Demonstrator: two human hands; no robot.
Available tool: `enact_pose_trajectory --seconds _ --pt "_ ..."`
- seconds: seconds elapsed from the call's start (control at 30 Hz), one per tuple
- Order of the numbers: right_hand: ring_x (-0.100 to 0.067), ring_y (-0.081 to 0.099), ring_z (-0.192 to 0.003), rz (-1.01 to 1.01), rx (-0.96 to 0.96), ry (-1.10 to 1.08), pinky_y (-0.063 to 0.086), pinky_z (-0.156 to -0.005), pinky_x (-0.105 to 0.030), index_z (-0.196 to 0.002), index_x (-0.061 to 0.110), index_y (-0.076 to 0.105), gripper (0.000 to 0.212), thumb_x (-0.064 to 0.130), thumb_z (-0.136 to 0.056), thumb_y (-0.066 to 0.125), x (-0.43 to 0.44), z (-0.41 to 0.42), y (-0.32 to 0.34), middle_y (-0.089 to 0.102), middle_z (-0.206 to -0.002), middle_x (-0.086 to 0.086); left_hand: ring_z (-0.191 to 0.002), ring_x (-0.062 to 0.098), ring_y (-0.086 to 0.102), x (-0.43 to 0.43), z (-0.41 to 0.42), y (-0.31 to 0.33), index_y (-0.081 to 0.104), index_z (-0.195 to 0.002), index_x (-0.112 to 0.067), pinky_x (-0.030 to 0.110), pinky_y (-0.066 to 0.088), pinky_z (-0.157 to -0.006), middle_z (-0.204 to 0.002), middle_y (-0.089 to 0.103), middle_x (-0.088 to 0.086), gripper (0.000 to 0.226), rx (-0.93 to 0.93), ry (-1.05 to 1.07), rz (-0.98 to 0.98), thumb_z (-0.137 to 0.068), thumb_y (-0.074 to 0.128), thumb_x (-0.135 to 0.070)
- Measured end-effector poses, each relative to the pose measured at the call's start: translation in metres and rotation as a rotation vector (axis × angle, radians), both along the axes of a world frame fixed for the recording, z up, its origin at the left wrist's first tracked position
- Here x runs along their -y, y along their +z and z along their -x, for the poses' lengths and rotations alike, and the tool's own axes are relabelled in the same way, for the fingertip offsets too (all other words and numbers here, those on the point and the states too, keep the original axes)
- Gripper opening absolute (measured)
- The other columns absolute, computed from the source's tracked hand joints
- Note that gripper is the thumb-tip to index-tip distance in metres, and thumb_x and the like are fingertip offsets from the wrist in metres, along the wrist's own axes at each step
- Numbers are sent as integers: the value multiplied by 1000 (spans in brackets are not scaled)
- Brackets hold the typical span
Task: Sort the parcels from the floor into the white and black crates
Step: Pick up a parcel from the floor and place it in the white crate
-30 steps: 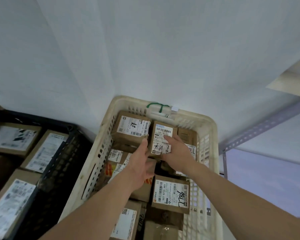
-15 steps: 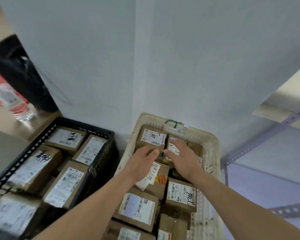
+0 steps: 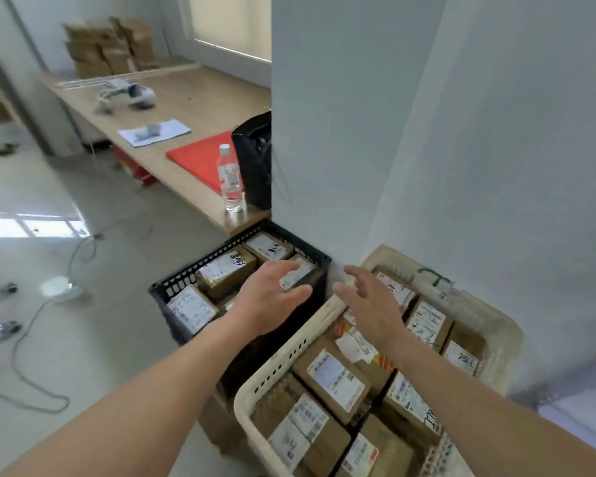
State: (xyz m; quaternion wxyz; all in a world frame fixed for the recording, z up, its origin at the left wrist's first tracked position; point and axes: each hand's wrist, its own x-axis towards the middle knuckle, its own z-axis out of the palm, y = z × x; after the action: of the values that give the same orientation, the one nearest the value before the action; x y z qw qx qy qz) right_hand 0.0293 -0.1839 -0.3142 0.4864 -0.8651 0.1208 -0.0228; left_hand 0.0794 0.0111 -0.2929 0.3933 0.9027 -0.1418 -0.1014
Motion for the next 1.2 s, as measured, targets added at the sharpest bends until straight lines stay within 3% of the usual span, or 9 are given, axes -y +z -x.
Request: enact_pose_trajectory --seconds 0.1,0.27,0.57,0.7,0.87,0.97,1.2 --pt "-14 49 -133 6 34 79 39 -103 -32 -146 26 51 68 60 -87 58 -33 11 14 54 -142 8 -131 15 49 -39 32 10 53 -143 -25 40 41 -112 -145 51 -3 57 37 84 -3 -92 65 -45" --pt "-14 47 -134 -19 60 249 43 -112 -44 -149 32 46 63 57 -93 64 -99 27 26 51 -148 7 -122 16 51 -113 83 19 51 -144 -20 31 43 -102 -141 54 2 60 54 268 -5 -90 72 -34" --pt "-13 50 -132 -9 89 567 43 -112 -40 -149 25 50 84 69 -77 60 -260 66 36 54 -147 6 -135 16 47 -279 204 16 46 -149 -22 29 38 -109 -149 48 -2 67 39 671 32 -90 73 -36" --pt "-16 52 -131 -24 86 692 42 -110 -36 -144 28 54 79 68 -77 65 -351 101 33 57 -143 6 -134 15 47 -359 273 14 46 -148 -23 31 39 -109 -149 49 -3 66 32 833 34 -89 73 -38" --pt "-14 51 -134 -76 56 855 41 -112 -37 -143 31 55 61 52 -89 72 -466 162 27 57 -143 6 -136 14 46 -453 374 11 46 -148 -23 29 38 -109 -150 48 -4 67 25 1021 36 -88 73 -38" --pt "-13 51 -132 -92 49 951 40 -104 -31 -141 31 55 52 45 -93 71 -532 205 24 57 -138 8 -135 14 46 -502 436 9 46 -148 -25 29 37 -110 -150 47 -5 67 28 1126 37 -89 73 -39" --pt "-12 52 -131 -105 9 1245 39 -97 -28 -141 33 56 56 52 -90 69 -665 316 20 58 -135 11 -136 13 46 -578 585 1 47 -147 -27 34 39 -113 -150 48 -6 67 35 1422 63 -87 74 -41"
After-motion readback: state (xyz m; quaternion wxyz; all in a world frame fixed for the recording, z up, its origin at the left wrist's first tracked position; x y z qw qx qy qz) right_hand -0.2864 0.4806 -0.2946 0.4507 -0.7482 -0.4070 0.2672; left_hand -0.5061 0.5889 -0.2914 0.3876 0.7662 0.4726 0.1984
